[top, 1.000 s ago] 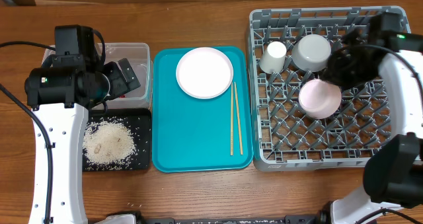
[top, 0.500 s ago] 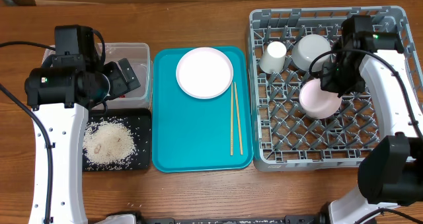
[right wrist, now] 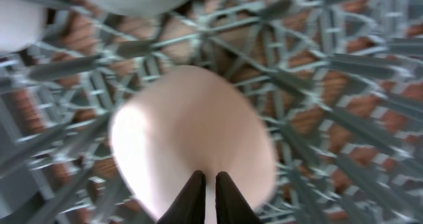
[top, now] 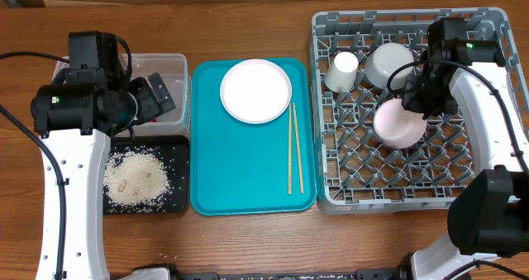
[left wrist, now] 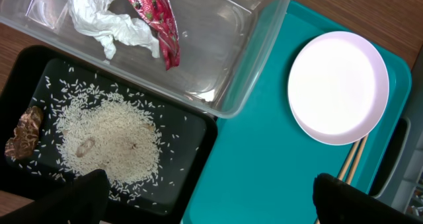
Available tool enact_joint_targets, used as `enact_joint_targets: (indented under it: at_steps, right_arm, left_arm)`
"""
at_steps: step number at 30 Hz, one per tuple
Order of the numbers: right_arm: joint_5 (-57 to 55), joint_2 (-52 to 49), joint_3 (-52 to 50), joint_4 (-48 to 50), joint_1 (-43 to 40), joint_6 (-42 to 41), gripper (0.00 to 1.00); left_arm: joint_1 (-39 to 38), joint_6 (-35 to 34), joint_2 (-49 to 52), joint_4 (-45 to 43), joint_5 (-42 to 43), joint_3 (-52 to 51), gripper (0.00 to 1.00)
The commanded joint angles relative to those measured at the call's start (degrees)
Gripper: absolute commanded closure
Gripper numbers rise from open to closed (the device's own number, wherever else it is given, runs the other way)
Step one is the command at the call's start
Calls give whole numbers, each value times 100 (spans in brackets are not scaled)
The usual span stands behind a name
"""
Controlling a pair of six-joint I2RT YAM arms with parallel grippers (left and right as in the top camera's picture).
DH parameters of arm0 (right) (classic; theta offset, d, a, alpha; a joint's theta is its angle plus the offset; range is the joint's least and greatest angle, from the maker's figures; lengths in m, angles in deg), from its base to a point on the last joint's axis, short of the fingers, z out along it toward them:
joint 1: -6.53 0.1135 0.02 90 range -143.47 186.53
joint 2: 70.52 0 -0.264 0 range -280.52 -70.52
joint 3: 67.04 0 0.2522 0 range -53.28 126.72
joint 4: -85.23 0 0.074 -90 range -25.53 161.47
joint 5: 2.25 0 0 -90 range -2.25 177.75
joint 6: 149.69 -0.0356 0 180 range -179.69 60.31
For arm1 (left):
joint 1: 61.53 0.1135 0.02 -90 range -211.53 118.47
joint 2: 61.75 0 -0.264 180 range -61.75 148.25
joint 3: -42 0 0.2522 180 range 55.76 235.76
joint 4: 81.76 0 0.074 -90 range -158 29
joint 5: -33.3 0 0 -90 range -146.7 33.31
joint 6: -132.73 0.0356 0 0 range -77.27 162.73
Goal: Sort waste into correct bins and load items into the dishwasher
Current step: 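Raise the right gripper up from the racked pink bowl, then move the right gripper left to the chopsticks on the teal tray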
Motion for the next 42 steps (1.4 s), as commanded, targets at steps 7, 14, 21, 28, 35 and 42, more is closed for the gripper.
enact_joint_targets:
  at_steps: [7, 14, 21, 28, 35, 42]
  right_arm:
    - [1263, 20, 66, -55, -9, 103, 91]
    - [160, 20, -245, -302, -11, 57, 91]
    - [-833, 20, -186, -262, -13, -376, 91]
    - [835, 20, 358, -341, 98, -374, 76]
    - [3248, 20, 376, -232, 667, -442, 71]
    - [2706, 20, 374, 114, 2234, -901, 67]
  left_arm:
    - [22, -17, -9, -7, -74, 50, 0]
    - [22, -17, -9, -7, -76, 50, 0]
    - [22, -17, -9, -7, -76, 50, 0]
    - [22, -17, -9, -7, -74, 50, 0]
    - [22, -17, -9, -7, -74, 50, 0]
    - [22, -17, -9, -7, -74, 50, 0]
